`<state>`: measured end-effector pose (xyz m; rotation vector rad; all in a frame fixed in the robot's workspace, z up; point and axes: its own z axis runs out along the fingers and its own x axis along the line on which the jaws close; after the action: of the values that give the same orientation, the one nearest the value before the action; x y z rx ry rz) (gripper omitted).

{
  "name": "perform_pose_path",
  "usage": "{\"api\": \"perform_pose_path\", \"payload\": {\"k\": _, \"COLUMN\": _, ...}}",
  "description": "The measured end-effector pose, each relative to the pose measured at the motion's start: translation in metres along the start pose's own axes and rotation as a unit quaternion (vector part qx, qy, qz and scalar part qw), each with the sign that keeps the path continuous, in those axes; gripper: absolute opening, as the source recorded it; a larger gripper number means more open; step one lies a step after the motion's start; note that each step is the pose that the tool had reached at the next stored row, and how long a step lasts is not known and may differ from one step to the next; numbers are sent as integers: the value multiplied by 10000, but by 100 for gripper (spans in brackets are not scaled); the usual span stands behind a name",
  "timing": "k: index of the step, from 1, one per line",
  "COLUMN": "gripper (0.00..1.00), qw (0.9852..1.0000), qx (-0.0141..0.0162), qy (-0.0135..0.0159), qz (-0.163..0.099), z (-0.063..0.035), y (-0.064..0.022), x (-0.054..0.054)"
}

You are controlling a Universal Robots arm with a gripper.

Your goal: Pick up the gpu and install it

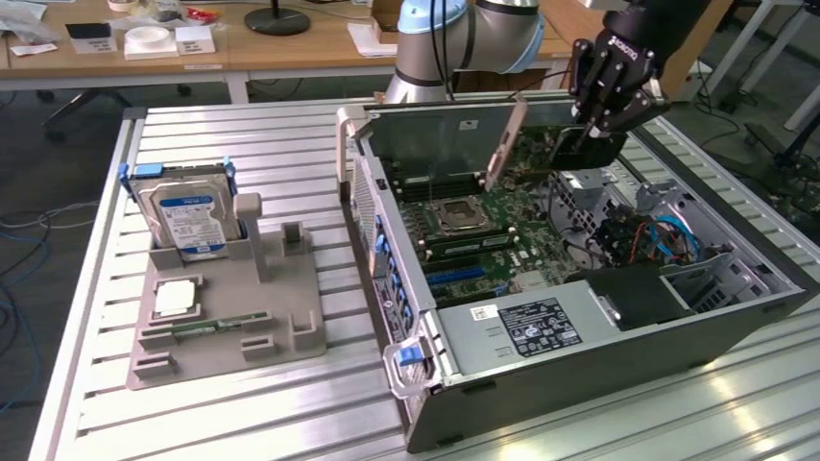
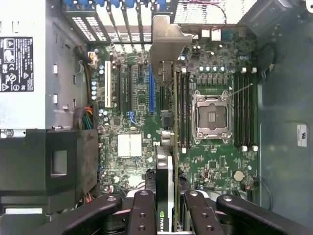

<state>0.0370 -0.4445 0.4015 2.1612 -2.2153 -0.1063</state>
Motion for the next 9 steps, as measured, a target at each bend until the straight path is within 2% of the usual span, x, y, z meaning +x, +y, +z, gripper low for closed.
{"api": "perform_pose_path", "payload": {"k": 9, "gripper": 27, "qw": 10000, "qx": 0, "qy": 1, "qz": -14, "z": 0, "y": 0, "x": 0}}
